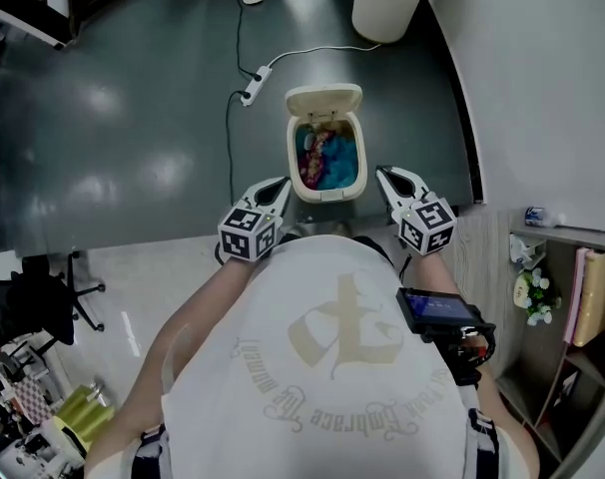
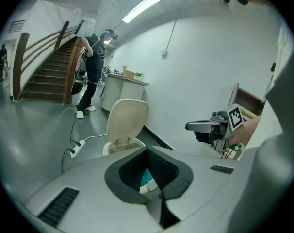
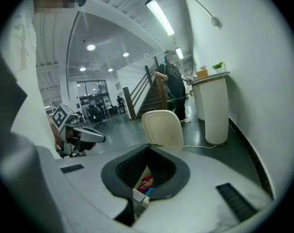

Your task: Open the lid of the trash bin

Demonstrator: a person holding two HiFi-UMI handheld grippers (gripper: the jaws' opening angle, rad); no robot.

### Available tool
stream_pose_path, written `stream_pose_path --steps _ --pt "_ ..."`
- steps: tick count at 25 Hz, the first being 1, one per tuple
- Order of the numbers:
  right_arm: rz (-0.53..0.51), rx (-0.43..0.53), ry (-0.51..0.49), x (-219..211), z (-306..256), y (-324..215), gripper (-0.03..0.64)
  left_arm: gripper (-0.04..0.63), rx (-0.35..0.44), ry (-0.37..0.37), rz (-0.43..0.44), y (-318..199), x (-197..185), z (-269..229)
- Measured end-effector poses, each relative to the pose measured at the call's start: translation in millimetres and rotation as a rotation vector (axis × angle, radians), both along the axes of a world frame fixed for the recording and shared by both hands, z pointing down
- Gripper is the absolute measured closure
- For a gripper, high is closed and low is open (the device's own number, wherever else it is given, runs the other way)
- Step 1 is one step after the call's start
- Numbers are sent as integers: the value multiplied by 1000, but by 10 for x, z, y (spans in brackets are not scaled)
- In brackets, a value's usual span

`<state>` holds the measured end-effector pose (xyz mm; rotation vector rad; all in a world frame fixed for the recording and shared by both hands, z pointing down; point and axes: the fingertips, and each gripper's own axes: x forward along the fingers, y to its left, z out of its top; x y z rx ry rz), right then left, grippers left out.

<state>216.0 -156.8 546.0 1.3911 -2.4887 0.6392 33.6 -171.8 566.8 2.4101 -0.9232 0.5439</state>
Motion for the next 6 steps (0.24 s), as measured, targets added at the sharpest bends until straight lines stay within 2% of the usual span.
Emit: stream_pose_path --steps 6 --pt "-2 -7 -2 83 27 7 614 583 -9 -2 -9 6 68 24"
